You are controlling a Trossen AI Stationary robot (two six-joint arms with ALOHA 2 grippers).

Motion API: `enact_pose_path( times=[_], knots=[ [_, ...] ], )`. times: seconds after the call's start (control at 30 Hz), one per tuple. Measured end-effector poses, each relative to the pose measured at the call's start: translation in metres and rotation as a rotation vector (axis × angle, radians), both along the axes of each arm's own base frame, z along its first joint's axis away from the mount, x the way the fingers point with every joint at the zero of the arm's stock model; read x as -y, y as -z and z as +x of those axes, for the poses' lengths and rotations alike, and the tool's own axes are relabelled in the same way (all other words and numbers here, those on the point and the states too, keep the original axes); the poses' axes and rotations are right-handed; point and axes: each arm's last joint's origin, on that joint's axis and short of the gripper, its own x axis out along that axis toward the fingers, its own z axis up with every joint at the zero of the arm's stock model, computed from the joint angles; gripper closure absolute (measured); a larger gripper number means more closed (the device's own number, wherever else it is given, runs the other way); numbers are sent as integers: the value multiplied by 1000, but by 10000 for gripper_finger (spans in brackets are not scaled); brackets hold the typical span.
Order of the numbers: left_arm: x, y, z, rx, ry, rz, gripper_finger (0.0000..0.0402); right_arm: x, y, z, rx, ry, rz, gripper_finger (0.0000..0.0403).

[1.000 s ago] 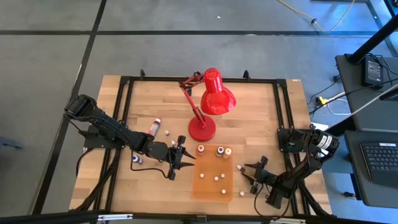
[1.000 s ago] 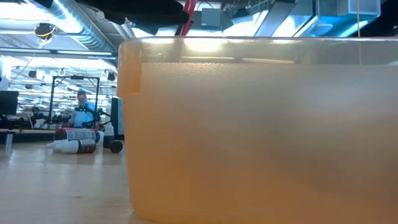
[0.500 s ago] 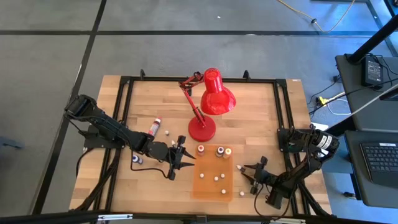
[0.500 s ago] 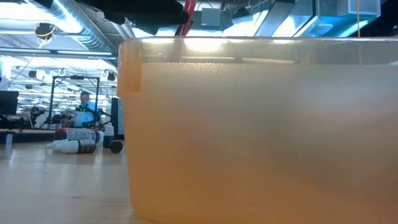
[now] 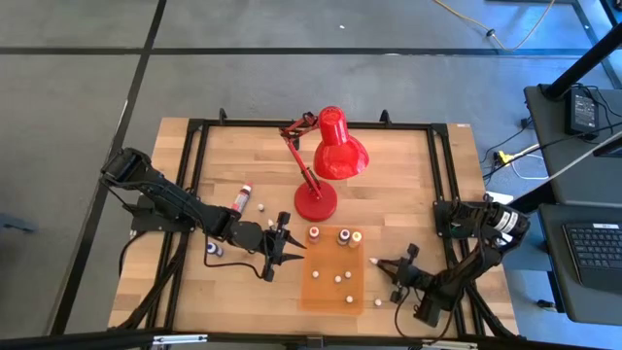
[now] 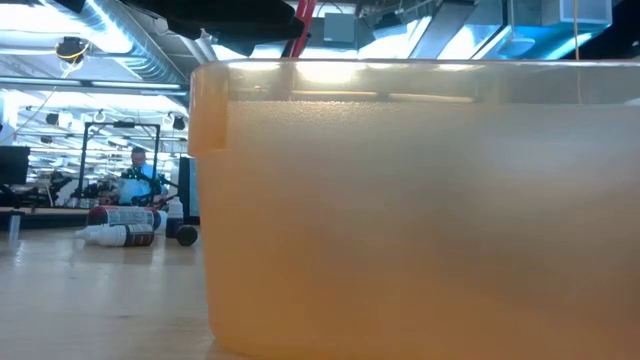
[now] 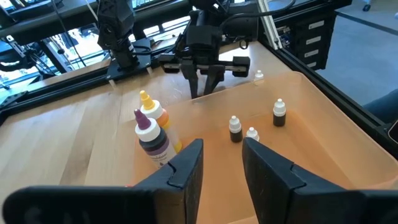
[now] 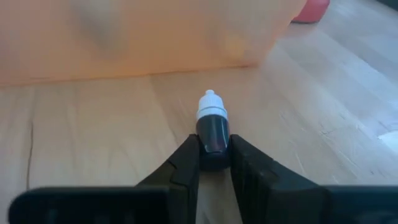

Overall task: Pick & Place food coloring
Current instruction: Put the right small red food coloring bottle into the orange bin

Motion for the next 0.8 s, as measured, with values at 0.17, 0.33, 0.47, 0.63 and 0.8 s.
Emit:
enact_pose_path(
  times=[0.17, 0.33, 0.47, 0.63, 0.8],
  knots=[
    [1, -1, 0, 2, -4, -51, 290, -9, -38, 4, -45, 1, -69, 326],
    [1, -1, 0, 1, -12, -80, 294, -18, -83, 10, -33, 3, -110, 323],
    [-1, -3, 1, 26, -54, -87, 293, -21, -100, 20, 38, -2, -154, 320],
    [-1, -3, 1, 26, -72, -111, 291, -23, -108, 40, 13, -37, -249, 319],
    [-1, -4, 1, 30, -65, -125, 290, -26, -110, 65, -14, -84, -300, 319]
  ],
)
